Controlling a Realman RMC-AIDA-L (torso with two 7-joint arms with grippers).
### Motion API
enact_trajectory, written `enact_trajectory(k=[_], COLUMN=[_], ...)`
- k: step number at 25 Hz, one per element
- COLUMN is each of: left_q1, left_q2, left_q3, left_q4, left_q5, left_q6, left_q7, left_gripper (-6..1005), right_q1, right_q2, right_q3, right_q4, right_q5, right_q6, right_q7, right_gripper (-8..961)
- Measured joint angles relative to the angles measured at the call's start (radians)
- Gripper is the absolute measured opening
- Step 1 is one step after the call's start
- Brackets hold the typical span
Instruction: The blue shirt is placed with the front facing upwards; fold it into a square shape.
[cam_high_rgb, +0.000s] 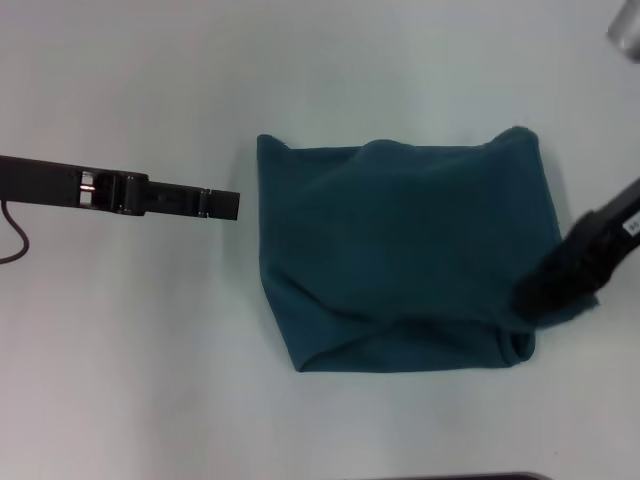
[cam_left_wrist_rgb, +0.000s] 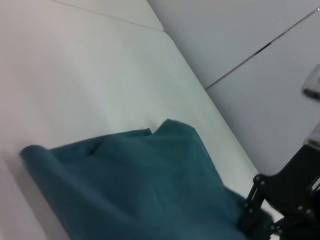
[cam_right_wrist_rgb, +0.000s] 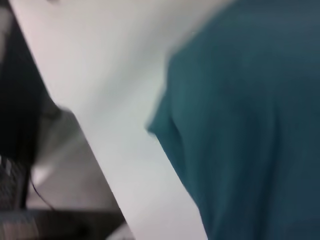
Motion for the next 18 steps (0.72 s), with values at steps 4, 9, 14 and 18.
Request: enact_trajectory(k=[4, 9, 14, 18], left_q1=[0.0, -0.008, -0.01, -0.014], left_q2=[0.002, 0.01, 0.012, 0.014], left_q3=[0.0, -0.001, -0.002, -0.002], left_q4=[-0.003, 0.002, 0.001, 0.001], left_q5=[0.0, 0.0, 0.0, 0.0], left_q6=[-0.011, -0.023, -0.029, -0.03], left_q7=[0.0, 0.001, 0.002, 0.003], left_gripper=[934, 934, 934, 934], right_q1=[-0.001, -0.009, -0.005, 0.001], right_q2=[0.002, -0.001, -0.004, -0.007], right_q3=[-0.005, 0.009, 0.066, 0.129], right_q4=[0.032, 0.022, -0.021, -0.046], right_q5=[-0.105, -0.104, -0.024, 0.014], right_q6=[0.022, 0.01, -0.007, 0.026], right_q7=[0.041, 0.042, -0.012, -0.026], right_gripper=[310, 310, 310, 310])
